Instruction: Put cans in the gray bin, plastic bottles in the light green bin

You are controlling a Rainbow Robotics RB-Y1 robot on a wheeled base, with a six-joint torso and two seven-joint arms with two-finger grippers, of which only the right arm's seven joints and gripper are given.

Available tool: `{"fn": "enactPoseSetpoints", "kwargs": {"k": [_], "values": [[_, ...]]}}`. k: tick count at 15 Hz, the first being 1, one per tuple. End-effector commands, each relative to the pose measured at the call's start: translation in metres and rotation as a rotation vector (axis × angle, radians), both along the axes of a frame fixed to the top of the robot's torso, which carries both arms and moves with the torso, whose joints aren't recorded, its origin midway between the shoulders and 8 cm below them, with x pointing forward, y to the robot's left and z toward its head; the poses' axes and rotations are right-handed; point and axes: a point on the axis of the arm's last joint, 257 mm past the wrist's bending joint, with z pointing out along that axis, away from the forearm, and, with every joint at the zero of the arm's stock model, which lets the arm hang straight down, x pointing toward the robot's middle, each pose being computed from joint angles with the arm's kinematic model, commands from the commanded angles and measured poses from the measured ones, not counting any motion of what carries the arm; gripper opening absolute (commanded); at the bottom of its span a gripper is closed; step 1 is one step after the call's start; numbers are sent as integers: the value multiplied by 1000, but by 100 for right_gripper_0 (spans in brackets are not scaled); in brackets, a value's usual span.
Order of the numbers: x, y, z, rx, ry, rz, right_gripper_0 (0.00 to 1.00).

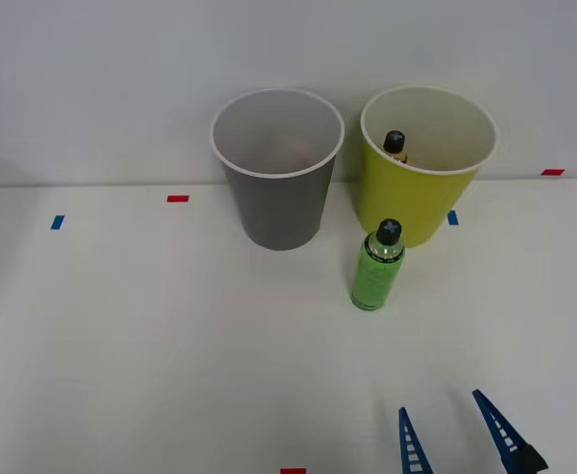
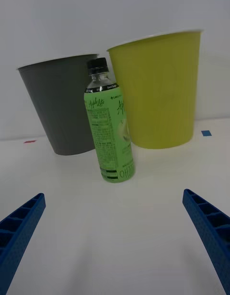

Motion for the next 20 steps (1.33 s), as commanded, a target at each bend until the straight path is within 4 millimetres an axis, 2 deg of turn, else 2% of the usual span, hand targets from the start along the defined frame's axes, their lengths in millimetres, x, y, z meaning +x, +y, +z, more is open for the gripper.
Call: {"fn": "enactPoseSetpoints", "kwargs": {"k": [1,7,12,15,20], "values": [[33,17,8,18,-17,9,100],[107,53,28,20,-16,0,100],[160,58,42,-13,11,-28,100],[180,57,48,-23,23,-38,100],[202,63,53,-46,57,-35,100]]}}
